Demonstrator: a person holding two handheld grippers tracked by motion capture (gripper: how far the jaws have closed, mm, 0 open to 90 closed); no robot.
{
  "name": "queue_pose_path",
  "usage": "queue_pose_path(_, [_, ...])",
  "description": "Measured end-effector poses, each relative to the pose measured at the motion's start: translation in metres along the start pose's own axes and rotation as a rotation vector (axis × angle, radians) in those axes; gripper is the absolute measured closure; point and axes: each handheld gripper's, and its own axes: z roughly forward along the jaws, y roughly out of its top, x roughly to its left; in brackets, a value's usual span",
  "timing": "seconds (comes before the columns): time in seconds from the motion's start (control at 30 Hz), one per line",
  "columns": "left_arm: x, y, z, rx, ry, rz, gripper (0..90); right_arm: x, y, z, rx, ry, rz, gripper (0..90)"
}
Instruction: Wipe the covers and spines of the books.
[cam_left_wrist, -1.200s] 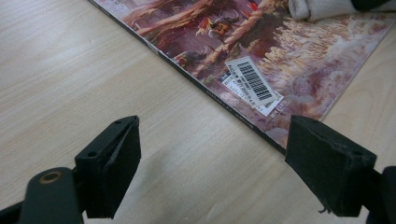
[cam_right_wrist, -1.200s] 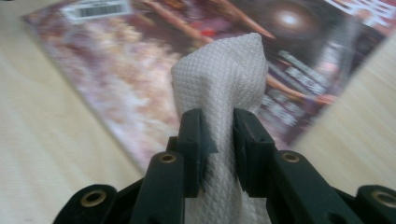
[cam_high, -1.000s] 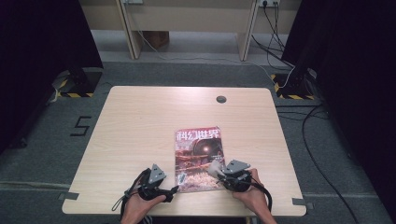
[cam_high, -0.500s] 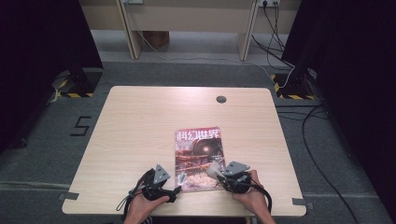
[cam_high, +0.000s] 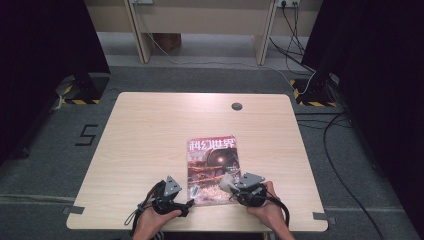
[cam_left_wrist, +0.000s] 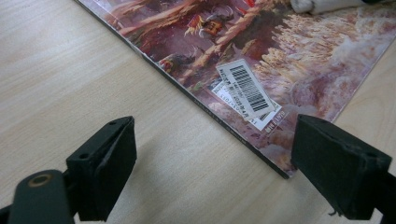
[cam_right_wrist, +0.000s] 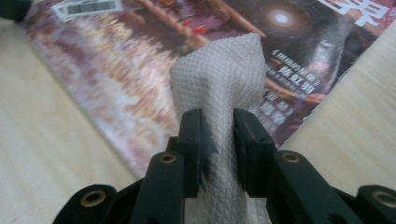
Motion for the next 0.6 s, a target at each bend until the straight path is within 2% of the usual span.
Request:
queue_pose_path(0.23, [0.001, 0.0, 0.0, 0.003, -0.003, -0.005, 13.3, -0.025, 0.012, 0.015, 0.001, -0.036, 0.02, 74.0])
queue_pose_path(0.6, [0.001, -0.001, 0.0, 0.001, -0.005, -0.006, 13.4, -0.058, 0.031, 0.038, 0.011, -0.08, 0.083, 74.3])
